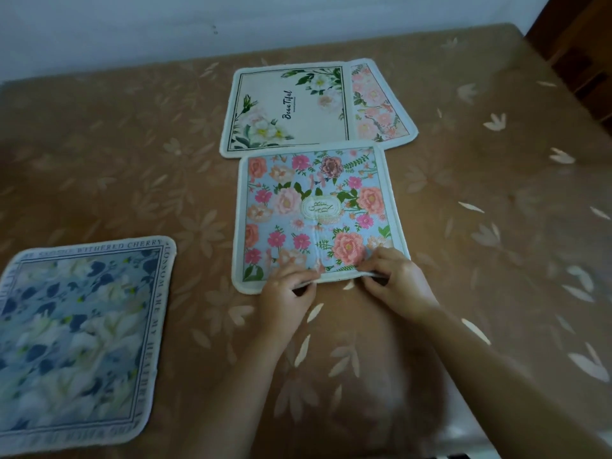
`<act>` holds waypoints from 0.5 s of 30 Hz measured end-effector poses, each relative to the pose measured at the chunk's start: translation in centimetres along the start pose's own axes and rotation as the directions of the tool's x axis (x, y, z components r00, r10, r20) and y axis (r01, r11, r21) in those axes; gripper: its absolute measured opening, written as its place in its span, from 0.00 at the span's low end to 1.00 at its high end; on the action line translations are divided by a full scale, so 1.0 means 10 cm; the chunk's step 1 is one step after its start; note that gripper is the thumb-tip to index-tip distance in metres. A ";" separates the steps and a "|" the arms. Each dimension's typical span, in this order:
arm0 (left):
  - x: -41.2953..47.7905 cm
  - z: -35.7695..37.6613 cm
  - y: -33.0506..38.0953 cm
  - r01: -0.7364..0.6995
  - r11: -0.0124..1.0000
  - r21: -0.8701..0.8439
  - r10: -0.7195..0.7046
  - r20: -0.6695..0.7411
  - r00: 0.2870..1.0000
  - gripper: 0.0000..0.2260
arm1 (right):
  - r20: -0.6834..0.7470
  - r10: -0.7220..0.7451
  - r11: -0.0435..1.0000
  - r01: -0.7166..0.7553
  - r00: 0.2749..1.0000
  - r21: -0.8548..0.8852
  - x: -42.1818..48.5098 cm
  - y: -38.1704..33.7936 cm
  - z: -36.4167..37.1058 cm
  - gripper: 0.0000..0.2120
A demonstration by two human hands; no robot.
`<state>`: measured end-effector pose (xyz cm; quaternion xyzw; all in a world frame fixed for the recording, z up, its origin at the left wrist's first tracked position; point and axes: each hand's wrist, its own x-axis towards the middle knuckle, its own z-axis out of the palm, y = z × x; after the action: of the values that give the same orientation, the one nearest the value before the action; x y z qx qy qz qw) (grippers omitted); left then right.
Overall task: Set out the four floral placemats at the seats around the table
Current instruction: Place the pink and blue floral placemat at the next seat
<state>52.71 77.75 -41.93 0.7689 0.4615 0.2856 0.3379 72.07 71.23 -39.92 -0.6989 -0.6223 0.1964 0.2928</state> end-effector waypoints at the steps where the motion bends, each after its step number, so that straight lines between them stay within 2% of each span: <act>1: -0.09 0.01 0.02 -0.004 1.000 -0.004 0.004 0.010 1.000 0.09 | 0.001 -0.006 1.000 0.006 1.000 -0.015 -0.12 -0.03 -0.01 0.07; 5: -0.40 0.00 0.13 0.036 0.999 -0.019 -0.035 0.035 0.999 0.09 | 0.013 0.003 0.999 -0.002 1.000 -0.047 -0.49 -0.15 -0.09 0.06; 9: -0.67 -0.08 0.20 -0.029 0.999 -0.030 0.032 0.080 0.996 0.09 | 0.000 0.043 0.996 -0.043 0.999 -0.077 -0.84 -0.28 -0.09 0.07; 15: -0.97 -0.26 0.13 -0.055 0.998 -0.018 0.056 0.086 0.995 0.09 | -0.012 0.163 0.986 -0.163 0.987 -0.042 -1.20 -0.50 0.18 0.04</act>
<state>47.47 69.15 -40.54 0.7904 0.4226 0.2649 0.3556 65.36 59.95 -39.06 -0.7544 -0.5659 0.2035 0.2633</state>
